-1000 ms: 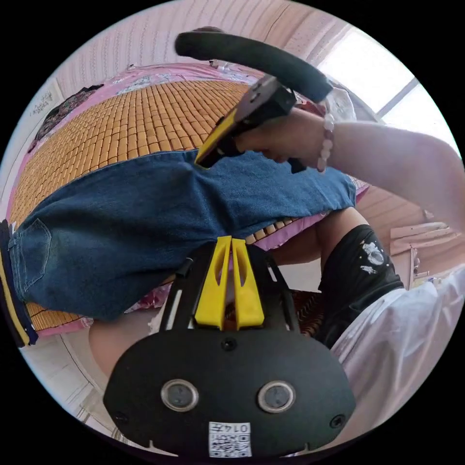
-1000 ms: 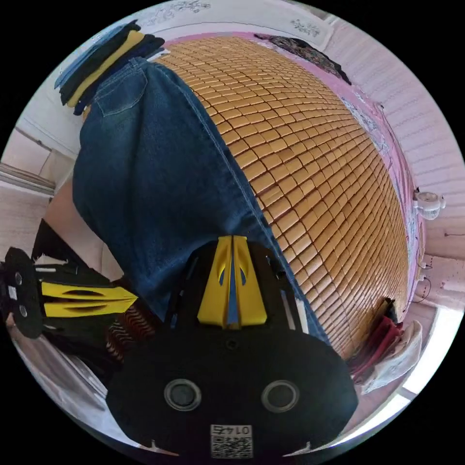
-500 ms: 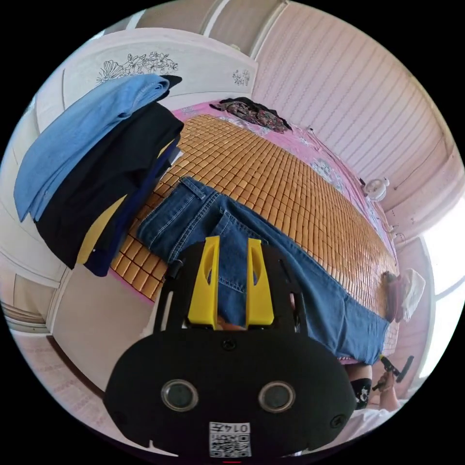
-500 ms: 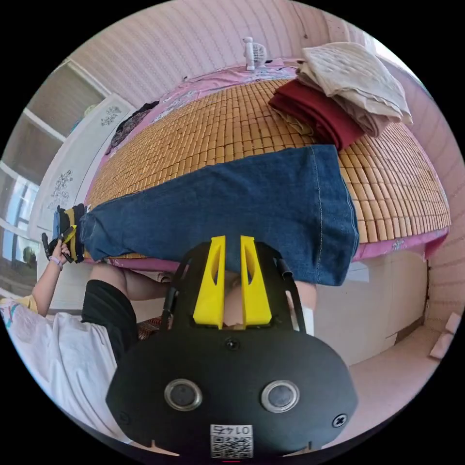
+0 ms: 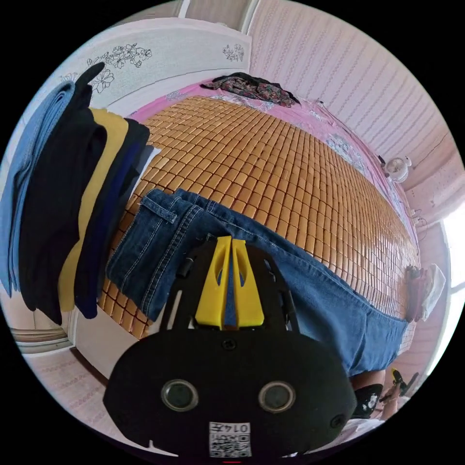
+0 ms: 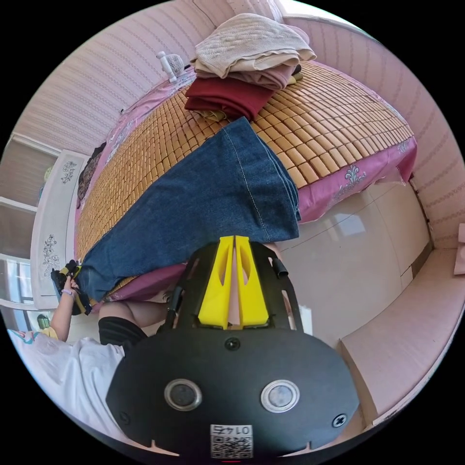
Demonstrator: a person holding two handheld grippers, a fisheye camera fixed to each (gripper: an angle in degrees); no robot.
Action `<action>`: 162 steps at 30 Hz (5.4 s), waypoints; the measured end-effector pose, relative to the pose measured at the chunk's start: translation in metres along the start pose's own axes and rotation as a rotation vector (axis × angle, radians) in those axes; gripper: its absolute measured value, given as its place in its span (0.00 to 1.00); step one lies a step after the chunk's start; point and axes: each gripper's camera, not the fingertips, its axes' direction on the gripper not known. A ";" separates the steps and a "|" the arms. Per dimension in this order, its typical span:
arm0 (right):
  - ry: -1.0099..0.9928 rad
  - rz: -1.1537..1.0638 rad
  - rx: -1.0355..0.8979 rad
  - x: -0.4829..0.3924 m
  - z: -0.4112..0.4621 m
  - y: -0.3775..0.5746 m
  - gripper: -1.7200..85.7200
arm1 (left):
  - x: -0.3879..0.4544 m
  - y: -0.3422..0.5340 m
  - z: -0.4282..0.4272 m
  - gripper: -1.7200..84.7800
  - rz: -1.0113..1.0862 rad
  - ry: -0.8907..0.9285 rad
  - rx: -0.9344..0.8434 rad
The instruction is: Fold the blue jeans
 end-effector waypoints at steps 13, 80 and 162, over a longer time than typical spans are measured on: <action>-0.006 -0.022 -0.048 0.054 -0.031 -0.037 0.04 | 0.023 -0.006 0.015 0.01 -0.085 0.015 0.204; -0.584 -1.083 -0.449 -0.395 0.060 0.096 0.10 | 0.110 0.171 -0.016 0.04 0.178 0.486 -0.154; 0.004 -0.964 -0.294 -0.331 0.191 0.074 0.03 | 0.195 0.168 -0.146 0.06 0.235 0.389 -0.150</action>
